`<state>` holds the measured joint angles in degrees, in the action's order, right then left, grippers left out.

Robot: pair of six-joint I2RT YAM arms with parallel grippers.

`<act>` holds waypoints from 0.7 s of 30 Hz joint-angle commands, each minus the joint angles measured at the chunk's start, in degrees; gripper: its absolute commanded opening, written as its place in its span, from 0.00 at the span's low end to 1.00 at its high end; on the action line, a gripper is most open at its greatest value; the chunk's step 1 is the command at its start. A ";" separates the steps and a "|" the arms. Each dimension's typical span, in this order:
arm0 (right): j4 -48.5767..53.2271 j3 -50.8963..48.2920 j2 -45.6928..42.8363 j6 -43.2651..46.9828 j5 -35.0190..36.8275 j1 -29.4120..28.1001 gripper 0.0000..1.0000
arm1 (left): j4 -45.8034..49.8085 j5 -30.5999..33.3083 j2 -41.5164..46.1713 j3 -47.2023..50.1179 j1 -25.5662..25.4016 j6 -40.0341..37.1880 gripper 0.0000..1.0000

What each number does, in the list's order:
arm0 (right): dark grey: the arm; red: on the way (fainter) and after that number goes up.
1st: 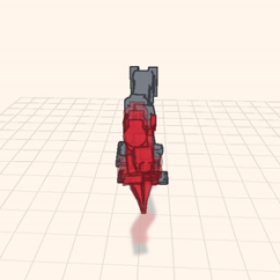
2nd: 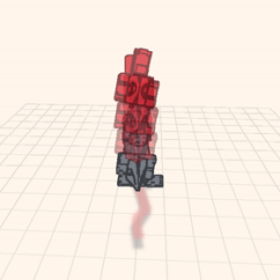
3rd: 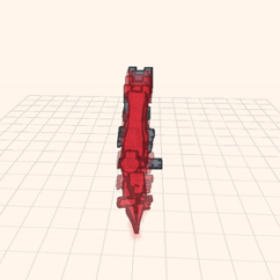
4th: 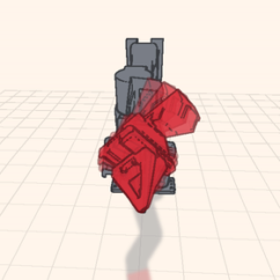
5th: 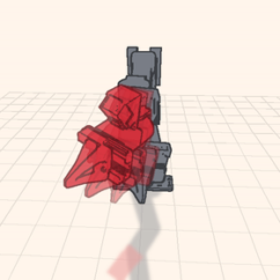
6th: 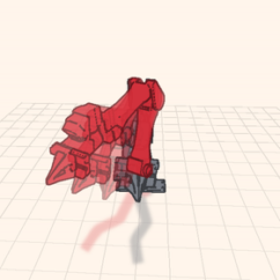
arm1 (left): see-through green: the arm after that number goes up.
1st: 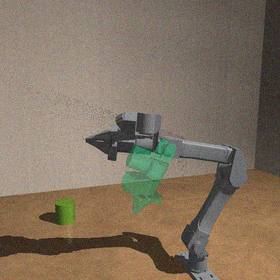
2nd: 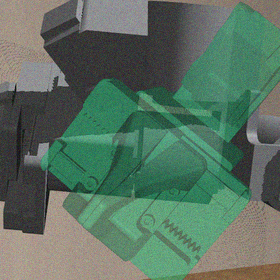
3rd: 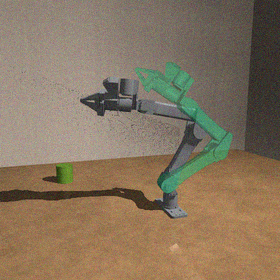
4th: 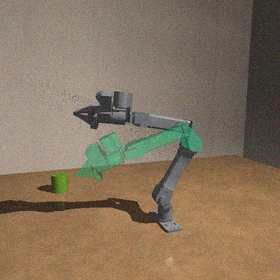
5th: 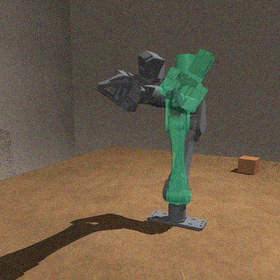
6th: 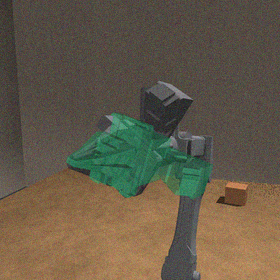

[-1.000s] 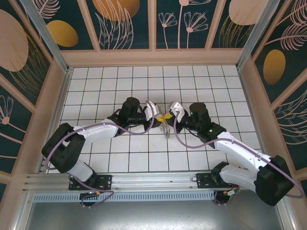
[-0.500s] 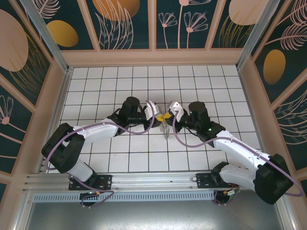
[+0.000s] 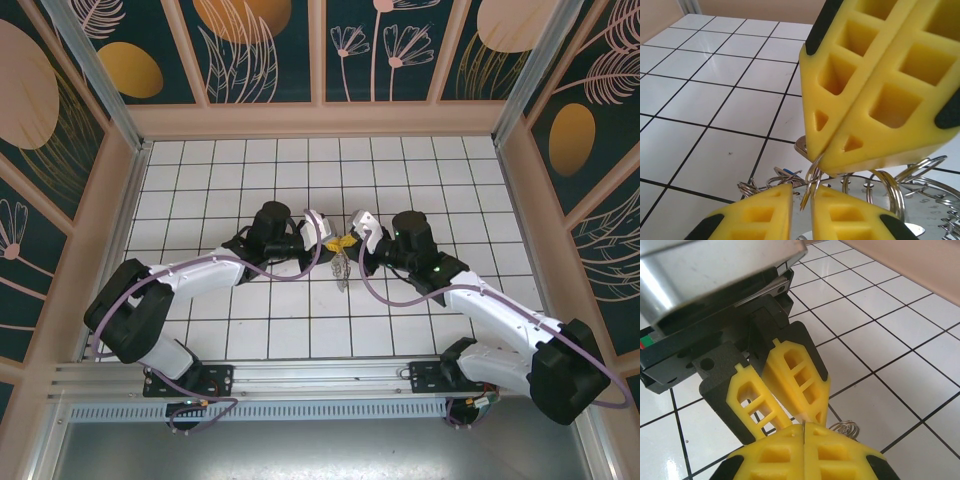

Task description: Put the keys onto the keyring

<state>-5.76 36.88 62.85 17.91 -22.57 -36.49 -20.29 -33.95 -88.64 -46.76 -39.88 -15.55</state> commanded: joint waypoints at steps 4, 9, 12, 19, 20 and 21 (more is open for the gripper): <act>0.22 2.16 -1.01 -0.45 1.05 -0.58 0.00 | 1.35 -0.26 0.93 -2.72 0.08 -1.12 0.01; -0.83 -0.53 -2.60 -3.45 5.14 -0.30 0.00 | -1.82 0.76 1.44 -0.68 0.11 0.59 0.00; -1.54 -1.66 -2.74 -4.83 6.36 -0.32 0.00 | -4.82 0.68 1.49 0.94 0.07 1.88 0.00; -3.74 0.38 -1.94 -4.78 3.66 -0.38 0.00 | -7.11 -0.25 0.56 0.71 0.07 3.49 0.00; -3.66 0.87 -1.74 -4.56 3.26 -0.39 0.00 | -7.13 -0.25 0.56 0.67 0.06 3.44 0.06; -3.69 1.14 -1.47 -4.30 2.91 -0.37 0.00 | -7.19 -0.06 0.61 0.70 0.08 3.45 0.10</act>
<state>-6.76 35.66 61.23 14.17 -18.06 -36.53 -23.86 -33.50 -88.60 -45.84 -39.88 -13.15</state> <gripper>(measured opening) 0.052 0.082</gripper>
